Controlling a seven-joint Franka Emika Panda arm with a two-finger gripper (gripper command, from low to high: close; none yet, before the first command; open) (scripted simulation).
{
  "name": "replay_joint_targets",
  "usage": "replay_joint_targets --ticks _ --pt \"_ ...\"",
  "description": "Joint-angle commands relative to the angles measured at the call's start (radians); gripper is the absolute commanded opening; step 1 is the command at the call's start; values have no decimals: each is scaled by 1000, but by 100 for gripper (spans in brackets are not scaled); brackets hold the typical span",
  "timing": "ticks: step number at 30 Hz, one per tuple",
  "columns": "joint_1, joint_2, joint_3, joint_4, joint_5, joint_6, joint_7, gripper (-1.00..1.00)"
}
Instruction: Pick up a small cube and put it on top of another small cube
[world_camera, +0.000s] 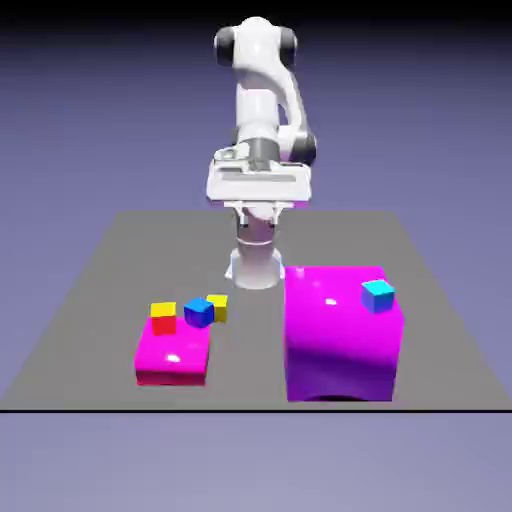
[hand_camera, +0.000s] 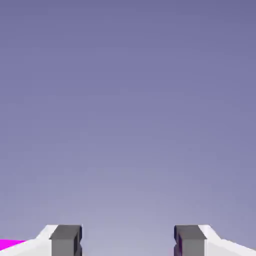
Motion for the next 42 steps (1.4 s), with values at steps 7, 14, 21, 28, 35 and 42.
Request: replay_joint_targets --ticks 7,14,21,28,35,42 --pt "-254 229 -41 -162 -132 -286 -95 0" --pt "-323 420 -97 -212 -233 -288 -91 0" --pt "-275 667 -190 -194 -357 -60 -4 0" --pt "-311 486 -122 -207 -267 -227 -68 -100" --pt "-308 319 -75 -202 -172 -424 -152 -100" --pt "-55 368 -231 -51 -146 -660 -325 -100"
